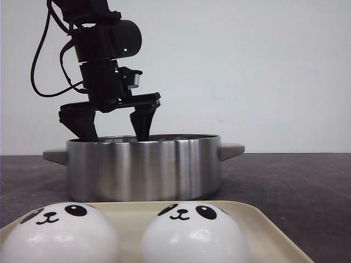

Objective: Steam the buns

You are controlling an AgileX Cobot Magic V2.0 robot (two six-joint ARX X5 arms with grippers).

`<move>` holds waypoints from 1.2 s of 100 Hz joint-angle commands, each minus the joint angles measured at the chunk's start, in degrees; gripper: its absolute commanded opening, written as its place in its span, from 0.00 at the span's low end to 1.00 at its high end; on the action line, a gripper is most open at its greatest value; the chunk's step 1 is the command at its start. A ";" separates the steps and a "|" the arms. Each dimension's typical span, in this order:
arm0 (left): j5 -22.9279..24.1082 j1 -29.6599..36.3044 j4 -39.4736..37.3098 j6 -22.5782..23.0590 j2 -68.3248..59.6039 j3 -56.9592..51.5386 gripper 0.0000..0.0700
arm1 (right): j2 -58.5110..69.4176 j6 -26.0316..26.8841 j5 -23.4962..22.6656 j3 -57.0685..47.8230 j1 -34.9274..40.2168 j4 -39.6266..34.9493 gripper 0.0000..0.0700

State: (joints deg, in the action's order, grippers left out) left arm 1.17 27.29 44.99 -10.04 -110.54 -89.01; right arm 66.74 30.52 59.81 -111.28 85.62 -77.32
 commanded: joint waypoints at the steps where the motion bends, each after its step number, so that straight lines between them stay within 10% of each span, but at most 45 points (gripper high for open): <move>1: 0.31 0.04 0.15 -0.11 -1.36 -1.66 1.00 | 0.59 1.09 0.22 -1.09 0.24 -3.82 0.01; 52: 0.15 0.50 0.00 -4.55 13.84 -13.11 1.00 | -1.01 5.20 -1.90 4.92 0.37 -4.13 0.01; 81: 0.13 0.63 4.61 -4.50 32.59 -13.11 1.00 | -4.79 14.64 -16.55 23.23 -2.32 -1.31 0.01; 120: 0.17 1.62 14.32 -4.13 49.11 -13.09 1.00 | -1.75 16.52 -42.51 45.97 -10.03 26.47 0.02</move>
State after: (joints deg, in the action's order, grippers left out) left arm 1.32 28.58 58.57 -14.37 -62.24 -101.27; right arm 63.42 45.30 20.45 -66.70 76.84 -53.71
